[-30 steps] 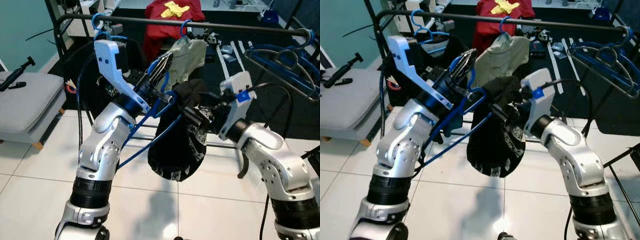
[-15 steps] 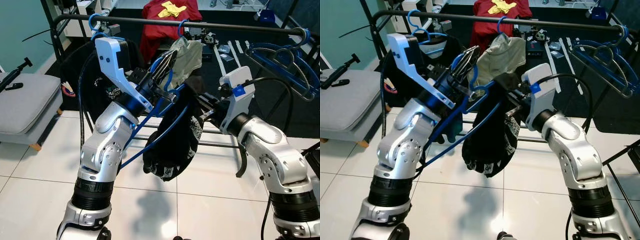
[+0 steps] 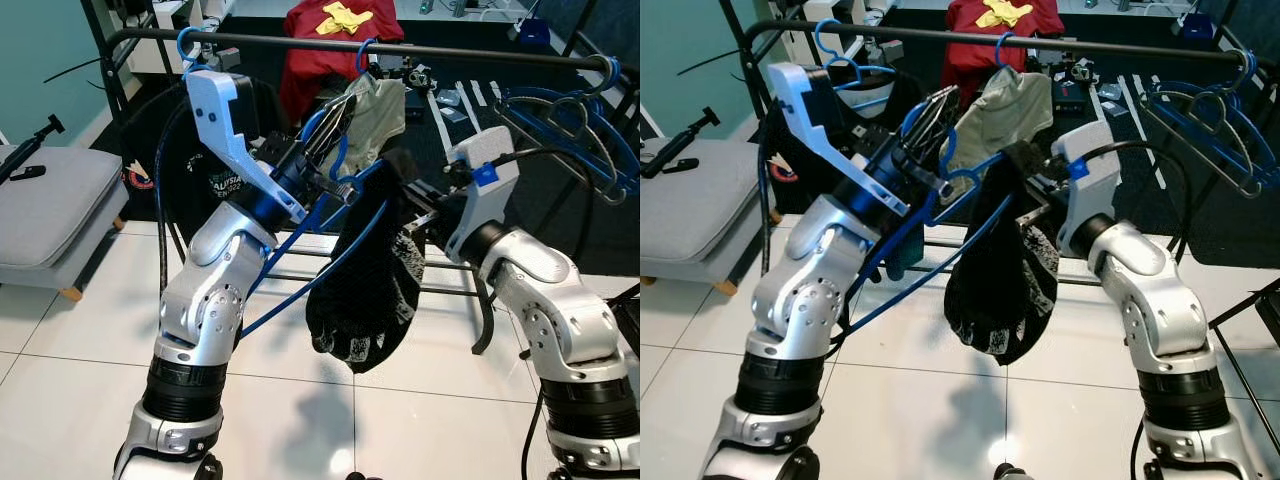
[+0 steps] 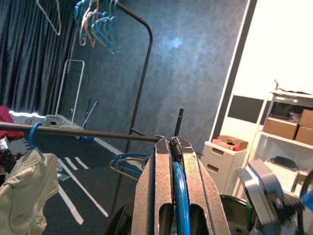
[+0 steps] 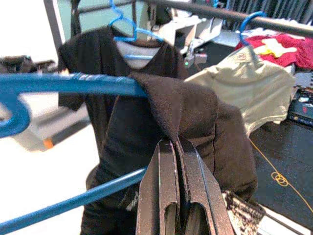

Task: Hang hanger

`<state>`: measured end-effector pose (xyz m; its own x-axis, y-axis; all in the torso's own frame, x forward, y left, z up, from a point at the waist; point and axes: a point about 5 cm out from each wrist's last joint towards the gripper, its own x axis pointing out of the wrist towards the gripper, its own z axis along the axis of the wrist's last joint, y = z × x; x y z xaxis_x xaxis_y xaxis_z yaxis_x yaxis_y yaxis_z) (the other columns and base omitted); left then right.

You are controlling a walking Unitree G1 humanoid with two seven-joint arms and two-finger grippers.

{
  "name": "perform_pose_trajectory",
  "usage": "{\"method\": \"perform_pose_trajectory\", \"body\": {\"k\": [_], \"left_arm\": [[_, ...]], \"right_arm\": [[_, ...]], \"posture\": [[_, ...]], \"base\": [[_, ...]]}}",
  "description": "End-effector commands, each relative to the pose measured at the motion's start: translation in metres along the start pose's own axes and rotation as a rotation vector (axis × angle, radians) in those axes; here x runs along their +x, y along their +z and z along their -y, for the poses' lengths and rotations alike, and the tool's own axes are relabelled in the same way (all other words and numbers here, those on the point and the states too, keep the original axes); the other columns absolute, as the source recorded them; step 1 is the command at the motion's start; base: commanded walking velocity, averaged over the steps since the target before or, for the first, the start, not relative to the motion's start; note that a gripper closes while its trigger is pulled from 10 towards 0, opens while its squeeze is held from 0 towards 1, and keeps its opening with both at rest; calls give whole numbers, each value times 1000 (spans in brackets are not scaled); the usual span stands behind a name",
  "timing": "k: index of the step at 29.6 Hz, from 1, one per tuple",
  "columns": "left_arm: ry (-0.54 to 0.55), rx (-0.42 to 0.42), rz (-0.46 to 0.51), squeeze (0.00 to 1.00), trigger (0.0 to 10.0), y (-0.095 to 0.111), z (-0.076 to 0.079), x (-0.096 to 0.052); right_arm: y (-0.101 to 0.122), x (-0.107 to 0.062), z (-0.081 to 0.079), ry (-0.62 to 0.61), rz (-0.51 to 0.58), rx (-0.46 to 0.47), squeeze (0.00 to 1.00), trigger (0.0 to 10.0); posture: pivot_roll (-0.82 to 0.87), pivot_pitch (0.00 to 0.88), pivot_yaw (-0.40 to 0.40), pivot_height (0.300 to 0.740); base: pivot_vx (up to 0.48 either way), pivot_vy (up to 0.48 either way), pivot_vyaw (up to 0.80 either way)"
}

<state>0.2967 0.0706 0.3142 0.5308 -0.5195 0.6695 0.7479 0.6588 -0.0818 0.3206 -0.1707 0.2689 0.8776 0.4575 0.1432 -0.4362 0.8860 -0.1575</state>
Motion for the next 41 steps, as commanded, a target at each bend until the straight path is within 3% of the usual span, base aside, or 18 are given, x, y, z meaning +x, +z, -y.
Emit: {"method": "perform_pose_trajectory", "body": {"k": [1, 7, 8, 11, 14, 15, 19, 21, 23, 24, 25, 26, 28, 29, 30, 31, 34, 41], "left_arm": [[-92, 87, -53, 0, 10000, -5, 5, -8], [-193, 215, -208, 0, 10000, -23, 2, -29], [-284, 306, -377, 0, 10000, -36, -8, -58], [-294, 330, -440, 0, 10000, -39, -15, -71], [-271, 353, -472, 0, 10000, -38, -23, -79], [-169, 383, -512, 0, 10000, -35, -43, -94], [-40, 407, -545, 0, 10000, -36, -62, -104], [237, 405, -593, 0, 10000, -47, -92, -128], [322, 399, -608, 0, 10000, -50, -99, -136], [472, 361, -659, 0, 10000, -63, -109, -162], [472, 361, -659, 0, 10000, -63, -109, -162], [585, 328, -721, 0, 10000, -77, -112, -191], [585, 328, -721, 0, 10000, -77, -112, -191], [673, 297, -787, 0, 10000, -90, -109, -220], [673, 297, -787, 0, 10000, -90, -109, -220], [734, 277, -837, 0, 10000, -100, -102, -243], [752, 280, -861, 0, 10000, -106, -94, -256], [712, 628, -1072, 0, 10000, -118, -76, -289]], "right_arm": [[15, -2, 10, -42, 91, 36, 0, 0], [23, -7, 25, -108, 127, 34, 0, 0], [23, -16, 46, -201, 113, 8, 0, 0], [19, -22, 56, -246, 84, -9, 0, 0], [12, -27, 63, -281, 43, -22, 0, 0], [-20, -40, 71, -334, -143, -53, 0, 0], [-52, -52, 73, -356, -289, -42, 0, 0], [-96, -74, 70, -395, -415, 20, 0, 10000], [-108, -81, 68, -404, -451, 40, 0, 10000], [-129, -94, 61, -415, -484, 81, 0, 10000], [-129, -94, 61, -415, -484, 81, 0, 10000], [-148, -107, 52, -428, -508, 123, 0, 10000], [-148, -107, 52, -428, -508, 123, 0, 10000], [-164, -120, 43, -442, -521, 158, 0, 10000], [-164, -120, 43, -442, -521, 158, 0, 10000], [-175, -130, 34, -459, -517, 195, 0, 10000], [-182, -138, 28, -468, -514, 215, 0, 10000], [-209, -156, 6, -478, -539, 253, 0, 10000]], "posture": [[-73, 150, -8, 740], [-75, 151, -8, 740], [-74, 152, -8, 740], [-69, 156, -9, 740], [-69, 156, -9, 740], [-65, 157, -8, 740], [-61, 156, -10, 740], [-56, 157, -9, 740], [-56, 157, -9, 740], [-55, 155, -7, 740], [-55, 155, -7, 740], [-57, 154, -5, 740], [-57, 154, -5, 740], [-60, 152, -5, 740], [-60, 152, -5, 740], [-61, 152, -6, 740], [-58, 143, -6, 740], [-27, 90, -16, 740]], "base": [[0, 0, 0], [0, 0, 0], [0, 0, 0], [0, 0, 0], [0, 0, 0], [0, 0, 0], [0, 0, 0], [0, 0, 0], [0, 0, 0], [0, 0, 0], [0, 0, 0], [0, 0, 763], [0, 0, 763], [0, 0, 750], [0, 0, 750], [0, 0, 731], [0, 0, 702], [0, 0, 688]]}}
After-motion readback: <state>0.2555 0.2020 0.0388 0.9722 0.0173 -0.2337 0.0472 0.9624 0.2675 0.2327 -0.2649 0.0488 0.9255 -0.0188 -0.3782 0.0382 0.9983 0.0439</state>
